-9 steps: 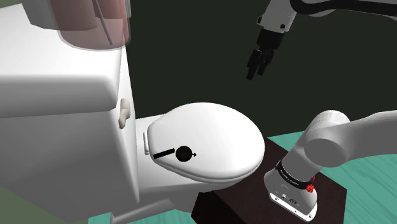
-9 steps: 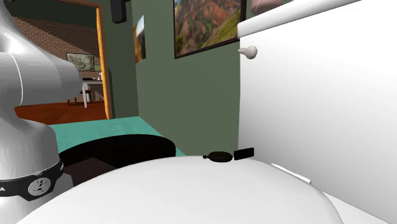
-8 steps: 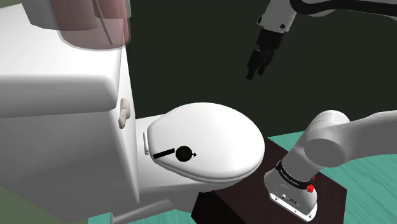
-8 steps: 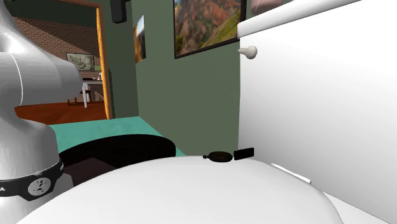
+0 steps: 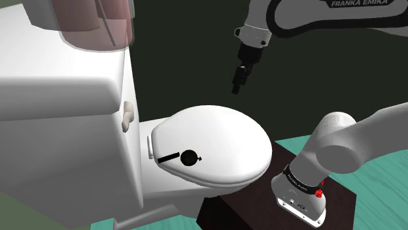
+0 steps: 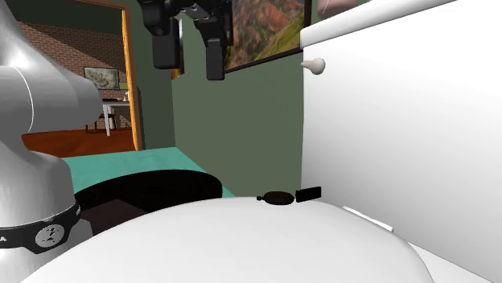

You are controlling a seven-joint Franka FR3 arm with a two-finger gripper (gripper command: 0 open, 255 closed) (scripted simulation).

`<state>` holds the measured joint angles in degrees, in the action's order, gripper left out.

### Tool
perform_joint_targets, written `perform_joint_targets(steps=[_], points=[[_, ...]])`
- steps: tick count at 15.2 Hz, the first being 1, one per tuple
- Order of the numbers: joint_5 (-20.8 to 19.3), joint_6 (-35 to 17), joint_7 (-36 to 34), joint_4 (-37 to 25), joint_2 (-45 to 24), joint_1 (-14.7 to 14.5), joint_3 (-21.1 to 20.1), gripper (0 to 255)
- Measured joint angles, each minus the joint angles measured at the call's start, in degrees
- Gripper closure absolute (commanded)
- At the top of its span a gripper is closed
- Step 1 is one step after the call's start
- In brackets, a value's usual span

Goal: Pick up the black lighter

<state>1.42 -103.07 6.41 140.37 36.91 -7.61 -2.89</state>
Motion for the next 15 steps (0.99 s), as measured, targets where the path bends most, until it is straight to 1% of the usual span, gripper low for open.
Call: perform_joint_targets(steps=[4,6,10,15], points=[[-0.48,-5.45,3.32,-0.74,-5.57,-3.09,-2.53,0],[-0.69,-8.73,4.53,0.17,-7.66,-4.75,-4.14,0],[-1.77,-14.49,6.92,-0.23,-13.27,-7.58,-7.23,0],[-4.5,-21.87,9.09,-1.36,-21.28,-10.49,-11.23,0]])
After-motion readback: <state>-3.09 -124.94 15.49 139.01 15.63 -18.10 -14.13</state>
